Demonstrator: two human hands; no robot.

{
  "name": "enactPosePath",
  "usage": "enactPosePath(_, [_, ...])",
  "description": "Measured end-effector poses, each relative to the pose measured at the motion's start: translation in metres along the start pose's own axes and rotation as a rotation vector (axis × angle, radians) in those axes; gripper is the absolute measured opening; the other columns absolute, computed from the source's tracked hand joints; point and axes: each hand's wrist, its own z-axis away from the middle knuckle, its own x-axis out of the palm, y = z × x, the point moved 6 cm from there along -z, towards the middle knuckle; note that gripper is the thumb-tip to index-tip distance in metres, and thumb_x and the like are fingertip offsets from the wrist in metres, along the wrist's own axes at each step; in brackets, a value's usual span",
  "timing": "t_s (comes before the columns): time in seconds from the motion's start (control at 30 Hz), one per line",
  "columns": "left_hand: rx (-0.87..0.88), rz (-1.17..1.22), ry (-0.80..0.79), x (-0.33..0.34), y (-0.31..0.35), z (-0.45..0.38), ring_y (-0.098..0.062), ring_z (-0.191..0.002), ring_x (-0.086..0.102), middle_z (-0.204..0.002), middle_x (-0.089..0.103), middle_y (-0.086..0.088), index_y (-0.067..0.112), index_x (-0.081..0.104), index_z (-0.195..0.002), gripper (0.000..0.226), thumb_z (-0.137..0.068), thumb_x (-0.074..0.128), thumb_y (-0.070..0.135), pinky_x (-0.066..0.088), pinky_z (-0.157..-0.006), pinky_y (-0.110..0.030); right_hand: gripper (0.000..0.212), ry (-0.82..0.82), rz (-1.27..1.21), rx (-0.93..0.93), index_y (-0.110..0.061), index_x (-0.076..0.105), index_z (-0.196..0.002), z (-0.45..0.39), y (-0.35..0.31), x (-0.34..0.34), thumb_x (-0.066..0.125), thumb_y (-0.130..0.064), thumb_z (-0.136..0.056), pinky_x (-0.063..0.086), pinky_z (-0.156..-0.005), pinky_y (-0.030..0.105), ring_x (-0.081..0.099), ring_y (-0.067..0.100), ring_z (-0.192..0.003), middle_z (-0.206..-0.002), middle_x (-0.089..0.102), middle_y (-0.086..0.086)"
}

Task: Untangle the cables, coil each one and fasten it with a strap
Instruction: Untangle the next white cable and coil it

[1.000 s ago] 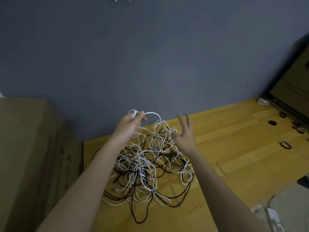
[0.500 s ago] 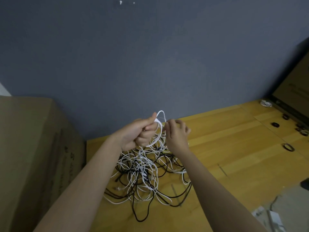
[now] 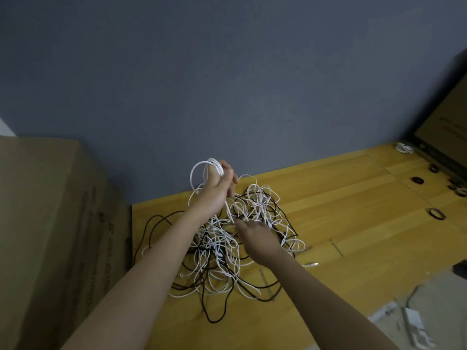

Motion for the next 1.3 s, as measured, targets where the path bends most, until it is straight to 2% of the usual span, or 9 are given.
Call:
enactPosePath(0.1, [0.087,-0.558,-0.141,0.006,-0.011,-0.001,-0.013,-0.069,0.058,-0.084,0.057,0.004,0.023,0.035,-0.106,0.010,-0.104,0.028,0.030,0.045,-0.065,-0.032,0.049,0.207,0.089,-0.088,-0.015,0.050,-0.102,0.004,-0.009,-0.016,0.074,-0.003,-0.062,0.049,-0.070,0.031,0.060,0.017,-0.056,-0.064,0.064,-0.004])
enactPosePath(0.27, [-0.015,-1.150,-0.397,0.012,-0.033,0.010,-0.029,-0.079,0.056,-0.084,0.057,-0.008,0.012,0.039,-0.118,0.033,-0.103,0.030,0.040,0.035,-0.063,-0.034,0.026,0.450,-0.113,0.095,-0.019,0.066,-0.093,0.013,0.023,-0.037,0.045,-0.032,-0.090,0.041,-0.069,0.031,0.064,0.018,-0.063,-0.072,0.069,-0.006])
enactPosePath(0.37, [-0.071,-1.130,-0.520,0.026,-0.046,0.017,-0.026,-0.094,0.059,-0.107,0.062,-0.009,0.013,0.050,-0.110,0.052,-0.095,0.036,0.060,0.042,-0.071,-0.034,0.035,0.413,-0.154,0.119,-0.015,0.067,-0.108,0.014,0.035,-0.032,0.049,-0.037,-0.088,0.046,-0.080,0.038,0.065,0.022,-0.093,-0.104,0.070,0.000])
enactPosePath(0.5, [-0.174,-0.842,-0.603,0.023,-0.051,0.020,-0.021,-0.075,0.059,-0.083,0.062,-0.002,0.013,0.062,-0.088,0.041,-0.092,0.052,0.052,0.042,-0.064,-0.034,0.054,0.086,-0.140,0.116,-0.021,0.038,-0.146,0.014,0.050,0.000,0.048,-0.025,-0.093,0.032,-0.107,0.040,0.035,0.025,-0.135,-0.150,0.039,0.003])
enactPosePath(0.73, [-0.122,-0.278,-0.127,-0.028,-0.004,0.009,-0.004,-0.041,0.032,-0.051,0.037,0.011,0.015,0.068,-0.083,0.034,-0.098,0.047,0.037,0.030,-0.045,-0.019,0.021,0.005,-0.120,0.425,-0.011,0.069,-0.099,0.029,0.097,0.007,0.051,-0.023,-0.098,0.043,-0.071,0.034,0.059,0.029,-0.096,-0.099,0.066,0.010])
enactPosePath(0.93, [-0.018,-0.054,0.255,-0.069,0.016,-0.005,-0.006,-0.040,0.026,-0.051,0.031,0.006,0.019,0.063,-0.079,0.030,-0.100,0.047,0.032,0.023,-0.042,-0.021,0.014,0.218,-0.839,0.704,-0.008,0.069,-0.083,0.051,0.113,-0.008,0.058,-0.005,-0.090,0.042,-0.062,0.026,0.059,0.021,-0.071,-0.072,0.066,0.008])
enactPosePath(1.1, [0.025,-0.143,0.162,-0.054,0.034,-0.013,-0.007,-0.040,0.028,-0.050,0.032,0.004,0.018,0.062,-0.075,0.033,-0.099,0.047,0.034,0.025,-0.044,-0.023,0.019,0.374,-0.896,0.652,-0.016,0.072,-0.090,0.026,0.097,-0.048,0.055,-0.007,-0.092,0.045,-0.065,0.033,0.058,0.021,-0.064,-0.072,0.069,0.003])
enactPosePath(1.2, [0.060,-0.182,0.077,-0.037,0.051,-0.018,-0.007,-0.040,0.030,-0.045,0.034,0.009,0.017,0.063,-0.073,0.033,-0.099,0.049,0.034,0.027,-0.047,-0.025,0.029,0.520,-0.539,0.465,-0.020,0.065,-0.118,0.003,0.073,-0.088,0.054,-0.012,-0.092,0.046,-0.087,0.034,0.058,0.017,-0.098,-0.107,0.066,-0.003])
enactPosePath(1.3, [0.089,-0.182,0.026,-0.026,0.069,-0.023,-0.008,-0.040,0.028,-0.041,0.033,0.011,0.018,0.062,-0.072,0.033,-0.098,0.049,0.034,0.026,-0.046,-0.024,0.066,0.404,-0.336,0.245,-0.027,0.032,-0.148,-0.025,0.052,-0.107,0.056,-0.008,-0.089,0.025,-0.105,0.029,0.023,0.014,-0.133,-0.149,0.030,-0.004])
